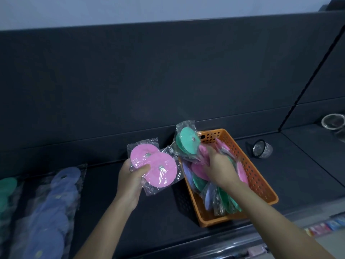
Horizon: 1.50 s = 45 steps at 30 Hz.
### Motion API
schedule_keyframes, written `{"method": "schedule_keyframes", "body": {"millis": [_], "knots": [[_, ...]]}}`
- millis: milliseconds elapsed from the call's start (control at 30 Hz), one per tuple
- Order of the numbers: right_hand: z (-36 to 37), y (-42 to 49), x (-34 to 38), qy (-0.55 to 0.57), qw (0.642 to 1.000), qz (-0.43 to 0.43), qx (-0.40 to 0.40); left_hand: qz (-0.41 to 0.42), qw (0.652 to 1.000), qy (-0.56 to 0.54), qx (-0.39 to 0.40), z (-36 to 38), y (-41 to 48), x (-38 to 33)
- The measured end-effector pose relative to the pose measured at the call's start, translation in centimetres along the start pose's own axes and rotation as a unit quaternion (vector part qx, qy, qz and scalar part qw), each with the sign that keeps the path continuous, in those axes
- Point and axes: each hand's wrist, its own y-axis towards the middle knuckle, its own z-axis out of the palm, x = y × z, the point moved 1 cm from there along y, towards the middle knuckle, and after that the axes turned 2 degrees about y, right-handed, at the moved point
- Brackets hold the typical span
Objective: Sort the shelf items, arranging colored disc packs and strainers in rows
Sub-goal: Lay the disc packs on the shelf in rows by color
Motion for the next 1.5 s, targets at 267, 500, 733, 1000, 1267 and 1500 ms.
{"method": "schedule_keyframes", "body": {"millis": [267, 500, 733, 1000, 1267, 1500], "knots": [[-2.3, -1.1, 0.0, 0.12, 0.984, -0.04, -0.124, 0.01, 1.0, -0.001, -0.011, -0.5, -0.3, 0.2], [-3.7, -1.6, 0.7, 0.289, 0.936, -0.024, -0.198, 0.014, 1.0, 0.003, -0.016, -0.3, -1.0, -0.2], [-4.6, -2.6, 3.4, 0.489, 0.852, -0.044, -0.181, 0.029, 0.999, -0.013, -0.007, -1.5, -2.0, -0.4], [0.4, -3.6, 7.2, 0.461, 0.878, -0.083, -0.102, 0.026, 0.999, -0.003, -0.045, -5.1, -2.9, -0.4], [6.4, -4.6, 8.9, 0.244, 0.951, -0.169, -0.085, -0.024, 0.996, 0.027, -0.085, -9.3, -2.3, 1.5], [10.9, -5.8, 8.0, -0.059, 0.943, -0.305, -0.12, -0.054, 0.993, 0.041, -0.096, -10.8, -1.2, 3.3]]}}
